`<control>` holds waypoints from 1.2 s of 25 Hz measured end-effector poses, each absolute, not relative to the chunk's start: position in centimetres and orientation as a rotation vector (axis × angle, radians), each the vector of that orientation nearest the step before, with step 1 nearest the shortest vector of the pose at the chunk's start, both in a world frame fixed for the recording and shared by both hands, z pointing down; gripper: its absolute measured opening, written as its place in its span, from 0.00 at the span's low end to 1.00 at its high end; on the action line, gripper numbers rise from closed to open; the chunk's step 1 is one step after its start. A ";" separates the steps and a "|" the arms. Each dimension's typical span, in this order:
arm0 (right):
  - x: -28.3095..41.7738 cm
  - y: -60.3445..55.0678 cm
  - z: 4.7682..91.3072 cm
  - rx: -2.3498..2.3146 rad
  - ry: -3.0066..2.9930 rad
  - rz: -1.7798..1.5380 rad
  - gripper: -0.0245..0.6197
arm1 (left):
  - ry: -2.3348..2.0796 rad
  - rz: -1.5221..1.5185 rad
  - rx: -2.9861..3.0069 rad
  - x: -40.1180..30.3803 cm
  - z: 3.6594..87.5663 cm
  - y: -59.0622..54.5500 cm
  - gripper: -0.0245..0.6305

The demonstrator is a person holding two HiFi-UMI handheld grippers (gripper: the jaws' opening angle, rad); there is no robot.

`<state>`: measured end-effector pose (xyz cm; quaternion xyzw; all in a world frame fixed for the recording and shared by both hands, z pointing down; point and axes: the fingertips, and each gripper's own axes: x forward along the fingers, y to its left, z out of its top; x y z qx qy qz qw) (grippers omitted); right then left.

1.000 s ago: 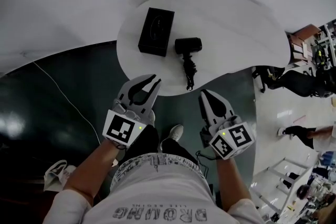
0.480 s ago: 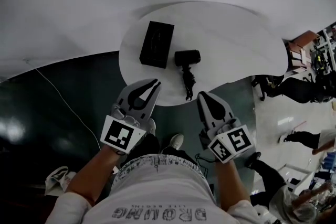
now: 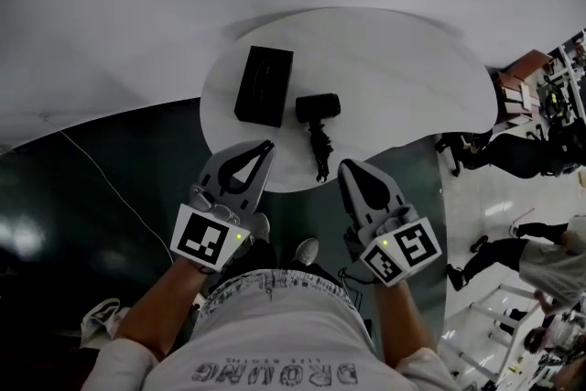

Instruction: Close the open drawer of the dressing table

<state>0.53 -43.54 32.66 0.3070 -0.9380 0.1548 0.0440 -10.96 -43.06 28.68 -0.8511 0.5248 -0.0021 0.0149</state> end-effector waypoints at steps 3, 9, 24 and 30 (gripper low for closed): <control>0.6 -43.8 32.7 0.933 -2.869 0.478 0.05 | 1.637 -0.003 -2.647 -10.8 28.6 -43.5 0.08; 0.7 -44.3 32.7 0.922 -2.872 0.483 0.05 | 1.652 0.001 -2.645 -10.6 28.8 -44.0 0.07; 1.7 -44.1 33.0 0.901 -2.866 0.479 0.05 | 1.653 -0.024 -2.663 -9.5 29.2 -44.2 0.07; 2.2 -44.3 33.0 0.907 -2.867 0.481 0.05 | 1.645 -0.029 -2.668 -9.0 29.2 -44.2 0.07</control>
